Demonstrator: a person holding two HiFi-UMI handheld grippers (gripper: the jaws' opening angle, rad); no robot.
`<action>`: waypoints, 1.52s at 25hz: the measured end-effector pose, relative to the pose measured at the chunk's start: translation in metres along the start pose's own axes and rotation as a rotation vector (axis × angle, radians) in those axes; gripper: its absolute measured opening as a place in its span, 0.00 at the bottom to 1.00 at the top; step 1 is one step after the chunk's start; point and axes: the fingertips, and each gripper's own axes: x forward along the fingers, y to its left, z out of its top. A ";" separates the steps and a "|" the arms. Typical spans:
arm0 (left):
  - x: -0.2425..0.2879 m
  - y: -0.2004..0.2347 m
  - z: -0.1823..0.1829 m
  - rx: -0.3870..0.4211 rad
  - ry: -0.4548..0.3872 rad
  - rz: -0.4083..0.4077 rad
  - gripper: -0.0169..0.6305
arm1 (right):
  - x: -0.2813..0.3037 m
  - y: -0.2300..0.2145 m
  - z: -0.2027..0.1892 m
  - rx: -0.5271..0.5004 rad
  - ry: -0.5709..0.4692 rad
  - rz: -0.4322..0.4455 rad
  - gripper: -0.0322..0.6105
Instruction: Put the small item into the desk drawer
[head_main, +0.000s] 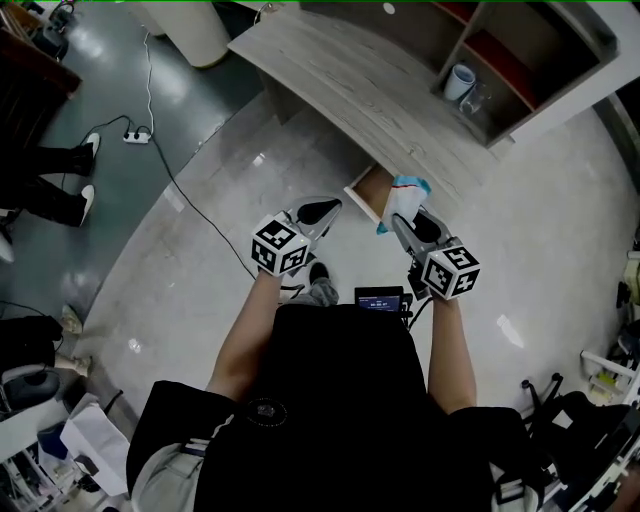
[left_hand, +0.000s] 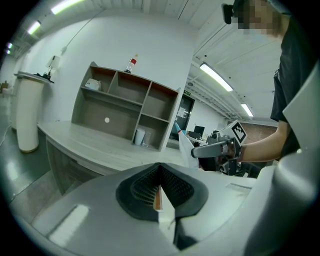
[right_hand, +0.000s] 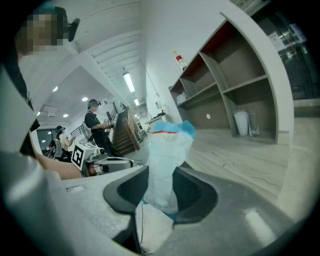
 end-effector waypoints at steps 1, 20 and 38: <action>0.001 0.004 0.002 0.005 0.005 -0.014 0.03 | 0.004 0.000 0.002 0.002 -0.005 -0.010 0.29; 0.021 0.035 0.011 0.039 0.047 -0.165 0.03 | 0.028 -0.004 0.004 0.064 -0.057 -0.139 0.29; 0.024 0.044 0.018 0.029 0.028 -0.140 0.03 | 0.029 -0.009 0.009 0.056 -0.051 -0.117 0.29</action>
